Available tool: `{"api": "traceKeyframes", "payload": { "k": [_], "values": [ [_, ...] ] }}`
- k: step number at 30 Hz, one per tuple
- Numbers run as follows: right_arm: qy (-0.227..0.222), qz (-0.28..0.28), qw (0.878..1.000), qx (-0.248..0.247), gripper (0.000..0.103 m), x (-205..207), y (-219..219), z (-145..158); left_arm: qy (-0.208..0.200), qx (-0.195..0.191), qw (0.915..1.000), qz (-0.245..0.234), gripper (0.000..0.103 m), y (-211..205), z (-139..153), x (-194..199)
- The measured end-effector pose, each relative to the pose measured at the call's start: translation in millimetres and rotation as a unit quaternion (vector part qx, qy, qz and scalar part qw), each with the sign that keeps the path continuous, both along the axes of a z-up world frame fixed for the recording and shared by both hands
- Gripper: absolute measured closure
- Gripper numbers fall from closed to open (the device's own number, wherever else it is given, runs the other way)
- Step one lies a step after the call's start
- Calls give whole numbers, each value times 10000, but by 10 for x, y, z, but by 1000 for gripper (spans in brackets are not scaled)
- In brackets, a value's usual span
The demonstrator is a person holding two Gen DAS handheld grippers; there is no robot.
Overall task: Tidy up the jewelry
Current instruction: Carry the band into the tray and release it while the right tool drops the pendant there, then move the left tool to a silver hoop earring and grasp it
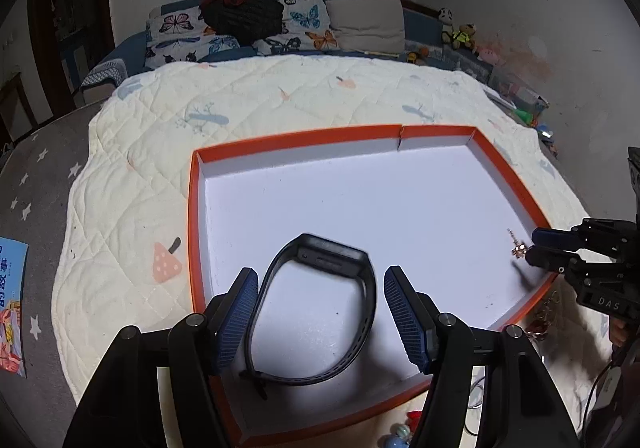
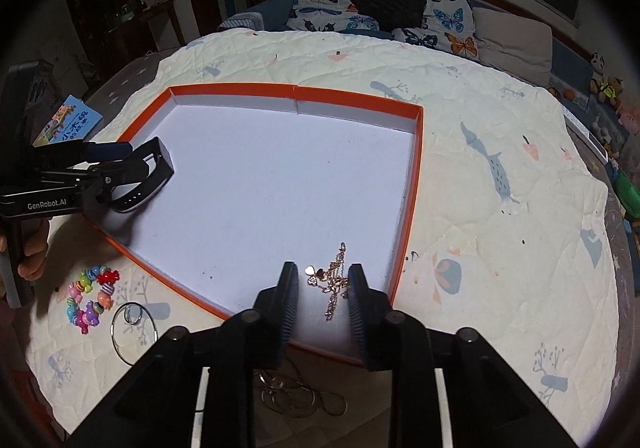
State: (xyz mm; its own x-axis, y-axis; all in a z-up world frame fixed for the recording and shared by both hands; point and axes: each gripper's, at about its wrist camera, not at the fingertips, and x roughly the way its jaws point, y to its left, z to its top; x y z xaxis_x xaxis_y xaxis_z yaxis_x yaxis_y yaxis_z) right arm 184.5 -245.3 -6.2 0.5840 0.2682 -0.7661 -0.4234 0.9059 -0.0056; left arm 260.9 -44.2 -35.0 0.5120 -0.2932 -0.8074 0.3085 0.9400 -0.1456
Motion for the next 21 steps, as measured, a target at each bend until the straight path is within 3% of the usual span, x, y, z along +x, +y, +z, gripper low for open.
{"api": "traceKeyframes", "payload": {
  "k": [5, 12, 21],
  "values": [
    [-234, 13, 9997, -52, 51, -139, -4, 114, -217, -12, 9997, -66, 33, -13, 187, -170],
    [-398, 127, 9991, -6, 48, -444, -15, 190, -407, -88, 9989, -202, 33, -37, 390, -629],
    [-276, 109, 9995, 107, 48, -823, -155, -25, -371, -311, 9973, -551, 33, -179, 334, -1291]
  ]
}}
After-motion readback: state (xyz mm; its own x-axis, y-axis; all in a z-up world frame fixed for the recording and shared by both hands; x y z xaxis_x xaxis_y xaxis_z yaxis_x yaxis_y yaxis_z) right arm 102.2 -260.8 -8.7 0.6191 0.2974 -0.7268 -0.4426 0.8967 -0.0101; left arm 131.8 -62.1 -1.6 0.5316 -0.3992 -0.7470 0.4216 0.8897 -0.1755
